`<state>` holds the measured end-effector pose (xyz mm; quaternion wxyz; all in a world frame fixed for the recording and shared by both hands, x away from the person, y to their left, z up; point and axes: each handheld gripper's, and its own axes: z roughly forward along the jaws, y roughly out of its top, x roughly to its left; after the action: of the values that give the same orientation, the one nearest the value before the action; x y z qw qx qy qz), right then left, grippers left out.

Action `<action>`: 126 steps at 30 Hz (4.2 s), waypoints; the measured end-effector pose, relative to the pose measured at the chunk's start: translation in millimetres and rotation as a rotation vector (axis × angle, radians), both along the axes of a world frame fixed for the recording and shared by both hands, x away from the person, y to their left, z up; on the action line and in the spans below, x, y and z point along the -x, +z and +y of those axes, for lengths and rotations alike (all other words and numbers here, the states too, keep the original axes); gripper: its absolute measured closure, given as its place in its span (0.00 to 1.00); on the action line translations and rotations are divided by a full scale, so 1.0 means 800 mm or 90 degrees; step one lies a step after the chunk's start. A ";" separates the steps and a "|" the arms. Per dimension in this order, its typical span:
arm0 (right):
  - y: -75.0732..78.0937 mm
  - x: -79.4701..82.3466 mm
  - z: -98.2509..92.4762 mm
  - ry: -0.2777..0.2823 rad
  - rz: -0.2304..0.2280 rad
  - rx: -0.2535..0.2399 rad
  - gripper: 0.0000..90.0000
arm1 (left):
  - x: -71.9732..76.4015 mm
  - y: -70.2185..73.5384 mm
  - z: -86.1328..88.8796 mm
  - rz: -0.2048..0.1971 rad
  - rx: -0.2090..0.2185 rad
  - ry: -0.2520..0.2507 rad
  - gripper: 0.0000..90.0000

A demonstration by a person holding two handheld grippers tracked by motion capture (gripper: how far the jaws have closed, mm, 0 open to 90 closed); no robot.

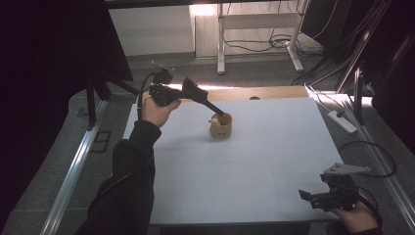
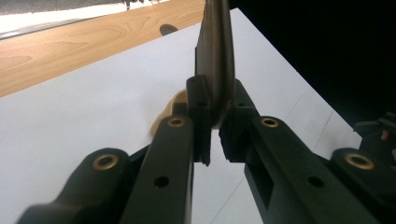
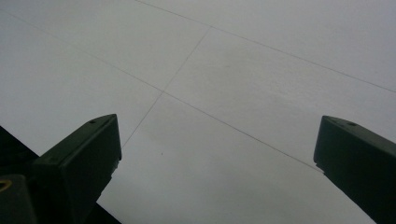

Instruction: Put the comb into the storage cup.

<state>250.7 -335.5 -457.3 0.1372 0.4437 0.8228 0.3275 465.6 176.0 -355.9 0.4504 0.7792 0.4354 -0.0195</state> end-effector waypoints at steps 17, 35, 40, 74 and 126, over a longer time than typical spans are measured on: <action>0.000 0.000 0.001 0.005 -0.002 0.003 0.02 | -0.010 -0.013 -0.019 0.009 -0.019 -0.010 0.92; -0.001 0.000 0.003 0.010 0.003 0.014 0.04 | -0.017 -0.042 -0.038 0.027 -0.034 -0.024 0.92; -0.001 0.000 0.004 0.010 0.005 0.015 0.04 | -0.019 -0.050 -0.041 0.035 -0.032 -0.024 0.92; -0.002 -0.001 0.004 0.013 0.007 0.020 0.04 | -0.017 -0.088 -0.017 0.052 0.018 0.010 0.87; -0.002 0.003 0.009 0.016 -0.006 0.046 0.02 | 0.019 -0.089 -0.031 -0.206 -0.103 0.093 0.08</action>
<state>248.5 -328.3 -458.6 0.1530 0.4267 0.8387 0.3017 450.1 150.9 -426.8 0.4505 0.7722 0.4129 0.1739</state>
